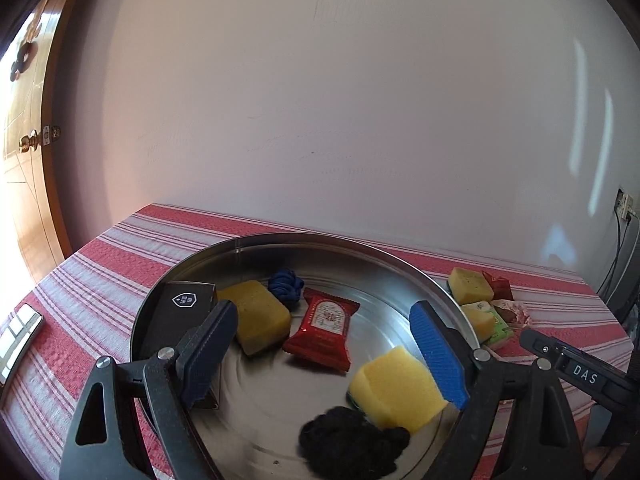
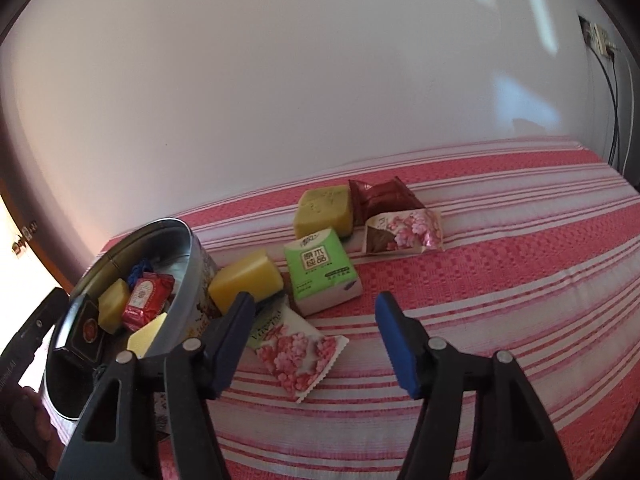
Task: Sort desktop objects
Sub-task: 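Move both tools back toward the remaining objects beside the tin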
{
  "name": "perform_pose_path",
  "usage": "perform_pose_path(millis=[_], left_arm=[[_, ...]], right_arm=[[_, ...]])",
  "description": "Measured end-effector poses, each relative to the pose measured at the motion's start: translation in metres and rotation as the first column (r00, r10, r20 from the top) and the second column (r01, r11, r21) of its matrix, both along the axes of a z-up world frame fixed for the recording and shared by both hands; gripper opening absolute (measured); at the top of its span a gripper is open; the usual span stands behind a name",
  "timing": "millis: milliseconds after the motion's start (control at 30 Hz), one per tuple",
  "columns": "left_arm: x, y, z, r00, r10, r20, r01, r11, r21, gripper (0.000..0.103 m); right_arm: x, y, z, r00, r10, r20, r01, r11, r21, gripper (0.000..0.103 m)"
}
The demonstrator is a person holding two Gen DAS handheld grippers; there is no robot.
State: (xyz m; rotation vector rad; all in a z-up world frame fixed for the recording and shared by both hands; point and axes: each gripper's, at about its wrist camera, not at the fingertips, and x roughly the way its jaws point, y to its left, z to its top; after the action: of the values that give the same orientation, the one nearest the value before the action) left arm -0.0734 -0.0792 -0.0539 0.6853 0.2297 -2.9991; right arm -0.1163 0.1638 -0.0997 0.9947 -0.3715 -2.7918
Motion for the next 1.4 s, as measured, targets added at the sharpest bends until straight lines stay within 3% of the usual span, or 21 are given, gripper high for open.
perform_pose_path(millis=[33, 167, 300, 433, 567, 667, 767, 933, 1100, 1267, 1333, 1400], left_arm=[[0.001, 0.005, 0.001, 1.0, -0.022, 0.004, 0.022, 1.0, -0.012, 0.089], [0.006, 0.028, 0.005, 0.993, -0.114, -0.002, 0.114, 0.991, -0.073, 0.089], [0.005, 0.045, 0.008, 0.983, -0.184, 0.02, 0.185, 0.982, -0.047, 0.089], [0.0, 0.057, 0.004, 0.976, -0.208, 0.063, 0.209, 0.978, -0.025, 0.089], [0.004, 0.08, -0.005, 0.967, -0.245, 0.076, 0.25, 0.965, -0.076, 0.089], [0.001, 0.092, -0.008, 0.963, -0.253, 0.088, 0.262, 0.958, -0.116, 0.089], [-0.004, 0.093, -0.008, 0.962, -0.252, 0.1, 0.263, 0.959, -0.108, 0.089], [-0.009, 0.092, -0.015, 0.963, -0.244, 0.114, 0.256, 0.961, -0.105, 0.089], [-0.01, 0.095, -0.02, 0.95, -0.288, 0.119, 0.299, 0.951, -0.085, 0.089], [0.006, 0.094, -0.021, 0.937, -0.34, 0.078, 0.348, 0.93, -0.12, 0.089], [0.015, 0.095, -0.02, 0.929, -0.365, 0.055, 0.369, 0.92, -0.131, 0.089], [0.021, 0.096, -0.018, 0.923, -0.381, 0.044, 0.384, 0.914, -0.134, 0.089]], right_arm=[[0.0, 0.004, 0.001, 1.0, -0.014, -0.003, 0.014, 1.0, -0.003, 0.056], [-0.002, 0.025, 0.003, 0.997, -0.08, -0.008, 0.08, 0.997, 0.009, 0.057], [-0.008, 0.058, -0.001, 0.987, -0.159, 0.018, 0.159, 0.987, -0.024, 0.058], [-0.018, 0.077, -0.008, 0.984, -0.168, 0.063, 0.17, 0.985, -0.028, 0.058], [-0.018, 0.076, -0.015, 0.989, -0.126, 0.077, 0.132, 0.989, -0.072, 0.058], [-0.02, 0.06, -0.011, 0.996, -0.069, 0.059, 0.071, 0.997, -0.033, 0.058], [-0.024, 0.048, -0.007, 0.998, -0.035, 0.054, 0.035, 0.999, -0.012, 0.058], [-0.034, 0.022, -0.004, 0.99, 0.119, 0.077, -0.117, 0.993, -0.035, 0.058], [-0.039, 0.016, -0.006, 0.96, 0.26, 0.099, -0.231, 0.943, -0.241, 0.058], [-0.056, 0.013, -0.02, 0.898, 0.398, 0.187, -0.274, 0.838, -0.471, 0.058], [-0.064, 0.009, -0.029, 0.876, 0.422, 0.234, -0.247, 0.808, -0.535, 0.058], [-0.074, 0.007, -0.035, 0.875, 0.409, 0.259, -0.197, 0.789, -0.582, 0.058]])
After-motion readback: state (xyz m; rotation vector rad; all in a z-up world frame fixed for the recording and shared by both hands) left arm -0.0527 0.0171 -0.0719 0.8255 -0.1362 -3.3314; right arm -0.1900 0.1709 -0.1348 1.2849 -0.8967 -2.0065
